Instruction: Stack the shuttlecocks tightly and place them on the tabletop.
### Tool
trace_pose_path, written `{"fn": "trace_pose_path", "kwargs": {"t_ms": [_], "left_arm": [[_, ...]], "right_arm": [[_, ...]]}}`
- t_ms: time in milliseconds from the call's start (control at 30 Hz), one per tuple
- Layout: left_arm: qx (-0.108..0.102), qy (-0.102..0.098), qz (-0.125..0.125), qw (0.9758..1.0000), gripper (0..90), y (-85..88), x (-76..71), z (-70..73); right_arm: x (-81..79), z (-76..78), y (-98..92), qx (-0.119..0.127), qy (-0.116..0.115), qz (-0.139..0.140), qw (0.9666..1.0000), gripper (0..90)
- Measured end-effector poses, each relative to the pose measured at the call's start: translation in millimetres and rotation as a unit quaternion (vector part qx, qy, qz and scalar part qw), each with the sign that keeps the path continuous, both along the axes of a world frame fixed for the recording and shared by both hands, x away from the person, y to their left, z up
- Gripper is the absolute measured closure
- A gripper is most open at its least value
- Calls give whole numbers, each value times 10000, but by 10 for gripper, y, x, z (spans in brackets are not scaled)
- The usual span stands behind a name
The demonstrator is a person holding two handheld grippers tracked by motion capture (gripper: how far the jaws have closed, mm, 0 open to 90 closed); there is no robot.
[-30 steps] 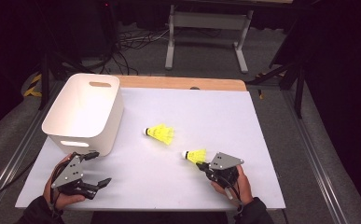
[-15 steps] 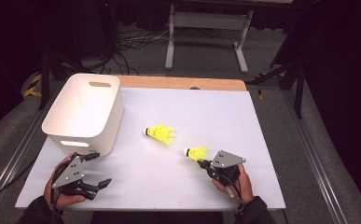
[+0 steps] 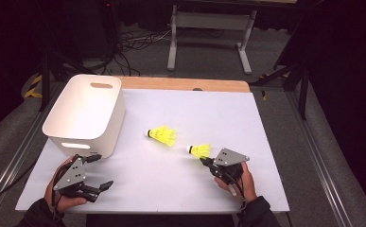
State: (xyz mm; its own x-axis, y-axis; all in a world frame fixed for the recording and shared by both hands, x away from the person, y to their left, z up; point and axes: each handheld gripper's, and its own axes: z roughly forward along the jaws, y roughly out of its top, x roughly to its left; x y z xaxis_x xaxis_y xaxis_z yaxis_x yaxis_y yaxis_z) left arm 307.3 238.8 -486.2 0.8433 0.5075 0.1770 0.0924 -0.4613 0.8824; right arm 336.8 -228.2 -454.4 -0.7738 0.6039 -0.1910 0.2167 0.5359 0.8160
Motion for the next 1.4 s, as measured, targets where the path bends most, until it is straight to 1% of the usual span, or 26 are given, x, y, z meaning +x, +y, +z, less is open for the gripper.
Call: {"fn": "trace_pose_path", "kwargs": {"t_ms": [233, 300, 467, 833, 1033, 1167, 1233, 1400], "left_arm": [[15, -3, 24, 10000, 67, 12, -5, -3], [-18, 8, 38, 10000, 67, 22, -6, -2], [-20, 15, 54, 10000, 67, 26, -7, -2], [-17, 12, 48, 10000, 67, 34, -7, -1], [-7, 1, 43, 10000, 67, 32, -12, 0], [10, 1, 46, 10000, 67, 35, -16, 2], [-3, 13, 48, 10000, 67, 35, -18, 1], [15, 9, 46, 10000, 67, 35, -22, 1]], "right_arm": [[77, 26, 16, 60, -31, -22, 10000, 899], [105, 31, 29, 56, -39, -19, 10000, 899], [186, 50, 57, 83, -49, -22, 10000, 898], [314, 79, 161, 37, -128, 13, 9999, 898], [350, 85, 223, 1, -150, 64, 9999, 898], [367, 82, 246, -17, -136, 101, 9999, 898], [378, 69, 267, -18, -90, 126, 9999, 898], [405, 42, 338, -96, -61, 174, 9998, 897]]}}
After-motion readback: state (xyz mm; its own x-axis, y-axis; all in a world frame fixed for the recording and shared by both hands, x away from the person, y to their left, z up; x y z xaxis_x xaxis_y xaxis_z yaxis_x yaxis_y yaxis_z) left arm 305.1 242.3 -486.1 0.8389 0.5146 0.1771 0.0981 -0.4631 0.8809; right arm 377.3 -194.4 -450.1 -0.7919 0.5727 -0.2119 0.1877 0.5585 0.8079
